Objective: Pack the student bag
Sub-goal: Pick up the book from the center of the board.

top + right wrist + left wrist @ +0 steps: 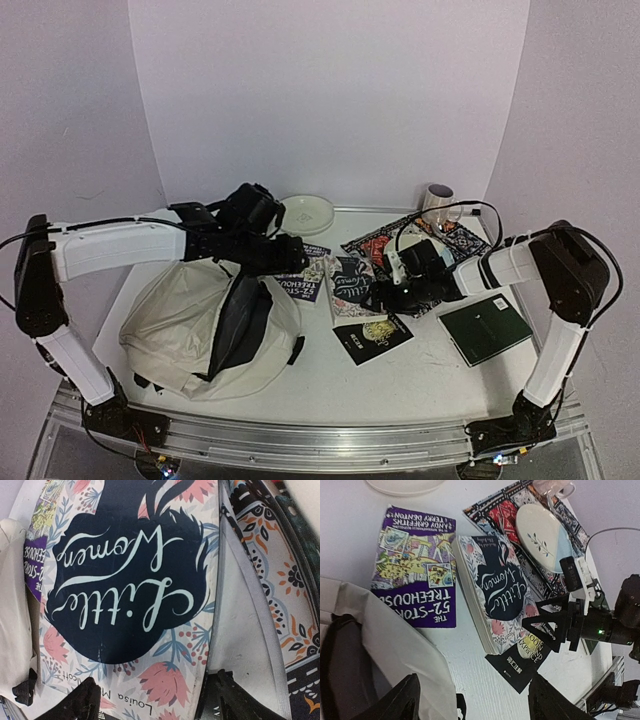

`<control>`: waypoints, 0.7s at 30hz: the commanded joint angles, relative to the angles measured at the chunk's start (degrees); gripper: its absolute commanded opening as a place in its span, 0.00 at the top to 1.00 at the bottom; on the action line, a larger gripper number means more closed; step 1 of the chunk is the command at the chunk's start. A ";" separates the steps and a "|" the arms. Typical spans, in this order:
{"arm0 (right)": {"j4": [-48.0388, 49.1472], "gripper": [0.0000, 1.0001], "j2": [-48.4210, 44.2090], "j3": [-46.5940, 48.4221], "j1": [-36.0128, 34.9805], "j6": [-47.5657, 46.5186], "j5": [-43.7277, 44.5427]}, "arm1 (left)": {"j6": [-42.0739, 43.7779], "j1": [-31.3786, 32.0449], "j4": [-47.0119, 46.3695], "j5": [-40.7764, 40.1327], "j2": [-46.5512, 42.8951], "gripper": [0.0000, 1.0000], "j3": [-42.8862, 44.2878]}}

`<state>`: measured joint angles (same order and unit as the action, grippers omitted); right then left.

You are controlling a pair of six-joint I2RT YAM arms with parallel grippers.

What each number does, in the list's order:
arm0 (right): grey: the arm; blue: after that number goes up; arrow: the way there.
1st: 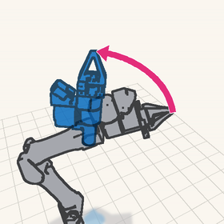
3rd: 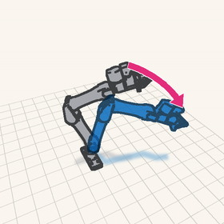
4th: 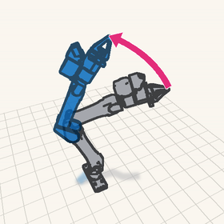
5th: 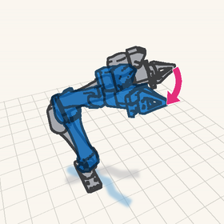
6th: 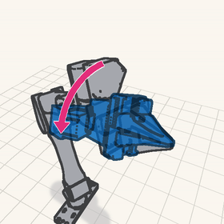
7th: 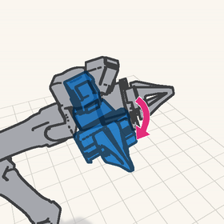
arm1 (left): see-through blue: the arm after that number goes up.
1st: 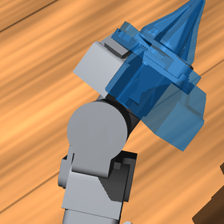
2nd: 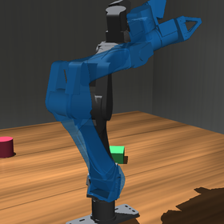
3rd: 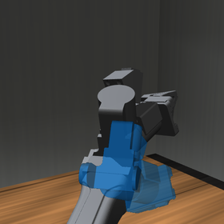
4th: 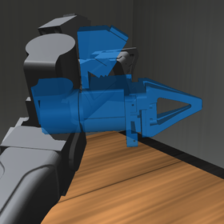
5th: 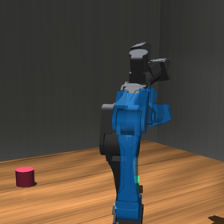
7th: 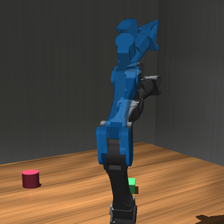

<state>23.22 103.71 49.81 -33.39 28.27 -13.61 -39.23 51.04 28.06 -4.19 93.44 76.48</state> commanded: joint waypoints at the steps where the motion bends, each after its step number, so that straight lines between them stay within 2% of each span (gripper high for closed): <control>1: 0.40 0.24 1.42 1.96 0.32 0.03 -3.30 | -1.41 1.79 -4.91 -0.24 6.54 0.28 5.31; 13: 1.04 0.27 0.09 1.35 0.28 -0.14 -6.08 | -1.92 2.43 -8.03 1.10 23.02 0.42 10.77; 21: 2.55 0.27 1.38 1.27 0.34 0.88 -7.10 | -3.15 2.47 -9.70 2.01 28.67 0.47 11.70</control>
<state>24.05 104.40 50.28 -33.04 28.46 -17.93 -41.01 53.36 20.99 -2.99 120.69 85.53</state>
